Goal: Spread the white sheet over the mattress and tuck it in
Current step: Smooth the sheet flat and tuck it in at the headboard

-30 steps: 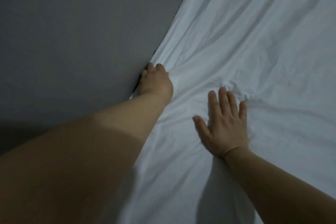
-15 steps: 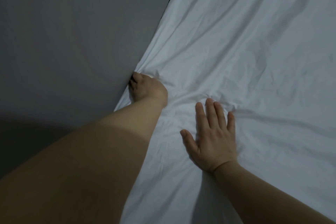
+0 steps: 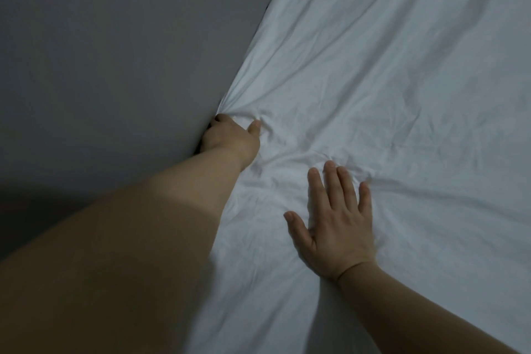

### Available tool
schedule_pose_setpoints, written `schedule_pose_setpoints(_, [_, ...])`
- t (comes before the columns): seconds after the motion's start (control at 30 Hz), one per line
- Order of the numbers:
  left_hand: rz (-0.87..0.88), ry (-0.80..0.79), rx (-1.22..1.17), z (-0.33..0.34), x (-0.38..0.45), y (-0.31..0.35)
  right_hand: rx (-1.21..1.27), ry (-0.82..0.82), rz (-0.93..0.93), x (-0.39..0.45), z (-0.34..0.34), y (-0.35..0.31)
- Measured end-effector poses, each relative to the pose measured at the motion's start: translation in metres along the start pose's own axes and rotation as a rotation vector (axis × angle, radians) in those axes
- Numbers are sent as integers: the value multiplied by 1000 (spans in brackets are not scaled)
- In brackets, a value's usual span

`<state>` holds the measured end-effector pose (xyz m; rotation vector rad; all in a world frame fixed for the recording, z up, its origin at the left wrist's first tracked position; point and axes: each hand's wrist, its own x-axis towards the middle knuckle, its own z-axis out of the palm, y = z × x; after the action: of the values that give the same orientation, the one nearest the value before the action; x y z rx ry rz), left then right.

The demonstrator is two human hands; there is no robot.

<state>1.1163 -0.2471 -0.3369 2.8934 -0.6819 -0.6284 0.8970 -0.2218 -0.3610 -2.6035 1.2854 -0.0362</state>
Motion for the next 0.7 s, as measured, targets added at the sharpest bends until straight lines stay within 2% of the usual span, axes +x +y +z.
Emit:
schedule_pose_setpoints(0.13, [53,-7,-27,8,-2,-7,-6,-7,1,0,0,1])
schedule_pose_setpoints(0.33, [161,171,68,34,-32,-13,-2,-18,-3,3,2,1])
schedule_pose_setpoints(0.4, [182,179,81,38,-34,-17,-3,-27,-7,3,-3,1])
schedule_pose_setpoints(0.53, [172,127,76,34,-19,-24,27,-152,-34,6,-21,-6])
schedule_pose_setpoints(0.57, [176,123,70,35,-17,-23,49,-117,-23,18,-29,-5])
schedule_pose_setpoints(0.63, [188,147,87,35,-17,-23,78,68,43,60,-40,7])
schedule_pose_setpoints(0.7, [199,147,87,34,-18,-23,-24,43,91,102,-43,26])
